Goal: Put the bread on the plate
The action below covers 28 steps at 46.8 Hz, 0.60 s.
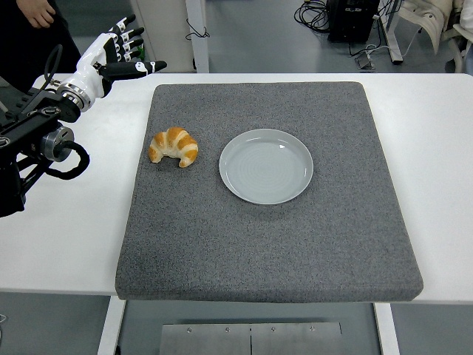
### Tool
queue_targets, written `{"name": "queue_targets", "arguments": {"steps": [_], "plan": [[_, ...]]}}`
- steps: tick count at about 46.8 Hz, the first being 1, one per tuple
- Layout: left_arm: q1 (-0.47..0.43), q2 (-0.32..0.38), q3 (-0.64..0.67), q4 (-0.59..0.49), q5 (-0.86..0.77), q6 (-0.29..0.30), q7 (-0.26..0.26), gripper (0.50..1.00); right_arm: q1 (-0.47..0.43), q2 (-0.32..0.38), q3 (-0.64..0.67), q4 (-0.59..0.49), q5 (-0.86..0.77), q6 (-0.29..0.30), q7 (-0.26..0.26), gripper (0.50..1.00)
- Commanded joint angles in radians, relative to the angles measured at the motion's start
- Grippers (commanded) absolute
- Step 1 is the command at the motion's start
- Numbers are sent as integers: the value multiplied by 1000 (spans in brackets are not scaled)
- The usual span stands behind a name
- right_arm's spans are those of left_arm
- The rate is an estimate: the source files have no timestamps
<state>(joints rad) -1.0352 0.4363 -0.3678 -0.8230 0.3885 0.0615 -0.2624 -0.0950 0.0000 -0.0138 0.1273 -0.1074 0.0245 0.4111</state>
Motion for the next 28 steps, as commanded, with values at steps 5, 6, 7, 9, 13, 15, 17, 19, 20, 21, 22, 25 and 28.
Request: {"name": "queue_targets", "arguments": {"steps": [5, 6, 7, 9, 13, 15, 17, 19, 20, 21, 22, 25, 28], "plan": [[-6, 53, 18, -81, 171, 0, 25, 965, 0, 0, 0, 0, 0, 0, 0, 1000], [-6, 53, 20, -81, 197, 0, 32, 965, 0, 0, 0, 0, 0, 0, 0, 1000], [-6, 53, 18, -81, 223, 0, 40, 965, 0, 0, 0, 0, 0, 2, 0, 1000], [-5, 53, 20, -81, 275, 0, 55, 965, 0, 0, 0, 0, 0, 0, 0, 1000], [-5, 53, 20, -91, 361, -5, 78, 965, 0, 0, 0, 0, 0, 0, 0, 1000], [-3, 53, 20, -107, 392, -6, 89, 965, 0, 0, 0, 0, 0, 0, 0, 1000], [-2, 53, 20, -125, 414, -6, 103, 965, 0, 0, 0, 0, 0, 0, 0, 1000], [-3, 56, 20, -154, 431, -6, 124, 965, 0, 0, 0, 0, 0, 0, 0, 1000], [-5, 61, 21, -172, 440, -6, 138, 965, 0, 0, 0, 0, 0, 0, 0, 1000], [-5, 67, 21, -191, 452, -6, 155, 965, 0, 0, 0, 0, 0, 0, 0, 1000], [-5, 74, 21, -209, 467, -6, 170, 963, 0, 0, 0, 0, 0, 0, 0, 1000], [-3, 99, 20, -255, 522, -6, 222, 963, 0, 0, 0, 0, 0, 0, 0, 1000], [-3, 99, 20, -280, 582, -6, 246, 963, 0, 0, 0, 0, 0, 0, 0, 1000]]}}
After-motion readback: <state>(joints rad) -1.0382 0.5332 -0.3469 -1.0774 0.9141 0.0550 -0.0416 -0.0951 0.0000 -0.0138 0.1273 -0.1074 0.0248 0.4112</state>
